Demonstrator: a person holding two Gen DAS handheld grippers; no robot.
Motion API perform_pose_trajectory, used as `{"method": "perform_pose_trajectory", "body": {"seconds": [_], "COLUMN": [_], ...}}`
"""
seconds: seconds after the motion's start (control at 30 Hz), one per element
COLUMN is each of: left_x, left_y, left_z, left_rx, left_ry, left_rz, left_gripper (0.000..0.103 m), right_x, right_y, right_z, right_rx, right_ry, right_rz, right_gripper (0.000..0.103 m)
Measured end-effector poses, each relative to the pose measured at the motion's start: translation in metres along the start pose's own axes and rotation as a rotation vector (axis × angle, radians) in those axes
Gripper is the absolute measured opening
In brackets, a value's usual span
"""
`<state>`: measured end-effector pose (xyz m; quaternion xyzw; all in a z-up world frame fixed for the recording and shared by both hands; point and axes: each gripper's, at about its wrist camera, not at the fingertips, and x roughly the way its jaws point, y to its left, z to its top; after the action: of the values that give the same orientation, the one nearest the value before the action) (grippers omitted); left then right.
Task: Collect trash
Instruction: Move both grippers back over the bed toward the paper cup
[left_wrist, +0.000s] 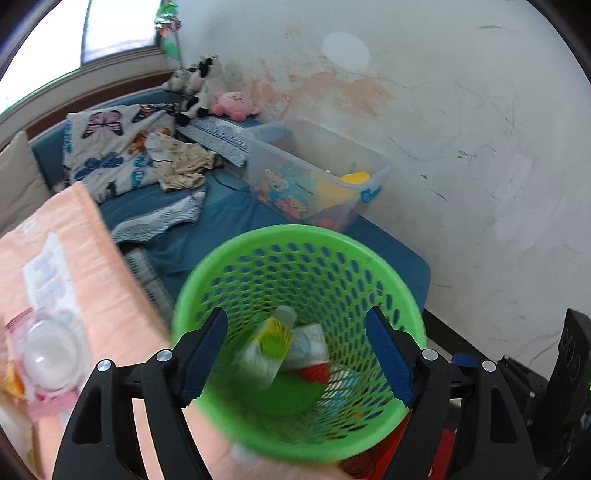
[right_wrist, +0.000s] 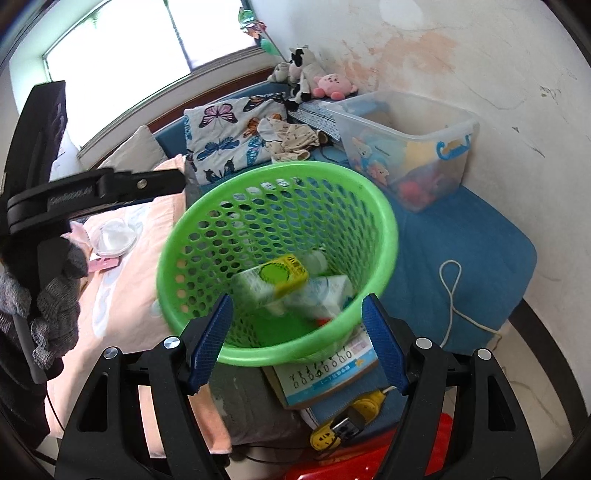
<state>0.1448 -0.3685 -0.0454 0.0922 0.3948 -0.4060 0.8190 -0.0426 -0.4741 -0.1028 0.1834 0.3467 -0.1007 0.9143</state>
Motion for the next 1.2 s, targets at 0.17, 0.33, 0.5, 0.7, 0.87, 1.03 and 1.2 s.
{"method": "perform_pose_trajectory", "body": {"seconds": [0.17,0.33,0.5,0.7,0.87,1.03,1.2], "left_x": [-0.032,-0.068,-0.100,-0.133,-0.160,-0.170,-0.164], "left_y": [0.027,0.058,0.088,0.129,0.172,0.200,0.217], "left_z": [-0.018,-0.040,-0.061,-0.084,-0.111,-0.139,-0.159], "left_rx": [-0.048,-0.103,-0.134,-0.177,-0.295,-0.388,-0.454], "left_ry": [-0.022,-0.051,-0.078,-0.101,-0.114,-0.105,-0.083], "left_rz": [0.058,0.139,0.239,0.363,0.427,0.457,0.436], "left_gripper": [0.074,0.074,0.074,0.075,0.075,0.075,0.073], "right_x": [-0.003,-0.004,-0.001,0.004,0.009,0.016,0.023], "right_y": [0.017,0.039,0.060,0.092,0.119,0.140,0.159], "right_z": [0.003,0.007,0.013,0.018,0.021,0.023,0.022], "right_rx": [-0.037,-0.076,-0.110,-0.162,-0.202,-0.236,-0.267], "right_ry": [-0.011,-0.020,-0.020,-0.016,-0.014,-0.005,0.005], "right_rz": [0.028,0.059,0.092,0.142,0.172,0.202,0.226], "right_gripper": [0.073,0.075,0.076,0.077,0.078,0.078,0.078]}}
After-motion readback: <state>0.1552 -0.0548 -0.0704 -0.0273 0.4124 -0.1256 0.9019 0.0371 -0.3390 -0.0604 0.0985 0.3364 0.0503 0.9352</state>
